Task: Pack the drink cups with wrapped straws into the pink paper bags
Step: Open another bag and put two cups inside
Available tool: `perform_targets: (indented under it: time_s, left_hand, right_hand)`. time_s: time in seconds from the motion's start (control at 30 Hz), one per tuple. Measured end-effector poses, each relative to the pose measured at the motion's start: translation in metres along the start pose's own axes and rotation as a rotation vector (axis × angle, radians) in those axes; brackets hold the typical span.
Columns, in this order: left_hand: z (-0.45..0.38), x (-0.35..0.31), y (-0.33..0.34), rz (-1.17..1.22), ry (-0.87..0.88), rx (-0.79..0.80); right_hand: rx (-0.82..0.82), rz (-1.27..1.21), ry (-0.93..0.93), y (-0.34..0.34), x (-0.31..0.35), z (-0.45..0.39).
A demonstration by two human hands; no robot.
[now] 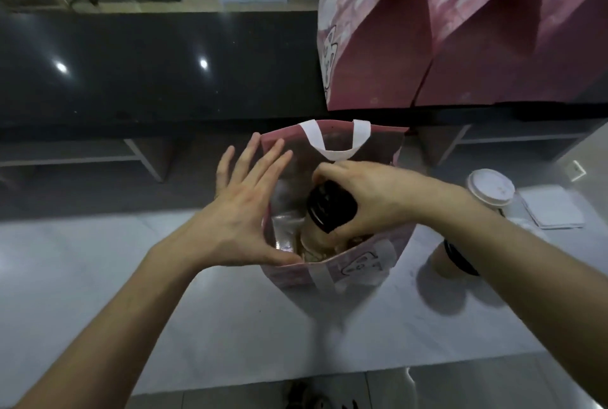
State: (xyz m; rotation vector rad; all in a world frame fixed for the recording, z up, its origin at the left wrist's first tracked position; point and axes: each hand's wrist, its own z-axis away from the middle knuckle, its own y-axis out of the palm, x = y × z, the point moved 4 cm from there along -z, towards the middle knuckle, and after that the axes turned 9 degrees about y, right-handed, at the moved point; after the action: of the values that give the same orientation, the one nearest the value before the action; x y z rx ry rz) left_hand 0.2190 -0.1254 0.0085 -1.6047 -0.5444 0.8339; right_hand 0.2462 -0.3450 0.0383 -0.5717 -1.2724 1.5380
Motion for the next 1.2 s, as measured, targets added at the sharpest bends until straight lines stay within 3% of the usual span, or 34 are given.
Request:
perform_targets:
  time_s: [0.17, 0.43, 0.7, 0.97, 1.1, 1.2]
  left_hand:
    - [0.000, 0.000, -0.003, 0.023, 0.043, -0.025]
    - [-0.008, 0.002, -0.004, 0.020, 0.073, 0.004]
    - [-0.013, 0.001, -0.005, 0.038, 0.101, -0.001]
    - [-0.011, 0.001, -0.004, 0.036, 0.106, -0.025]
    - [-0.010, 0.000, -0.011, -0.008, 0.081, -0.017]
    - [-0.010, -0.004, -0.027, -0.075, 0.063, -0.123]
  right_hand:
    - [0.091, 0.233, 0.008, 0.026, 0.006, -0.038]
    - [0.238, 0.320, -0.022, 0.049, 0.007, -0.059]
    - [0.103, 0.240, -0.146, 0.052, 0.015, -0.065]
    - [0.104, 0.314, -0.188, 0.058, 0.026, -0.064]
    - [0.110, 0.278, -0.125, 0.050, 0.027, -0.054]
    - [0.113, 0.138, -0.053, 0.027, 0.025, -0.038]
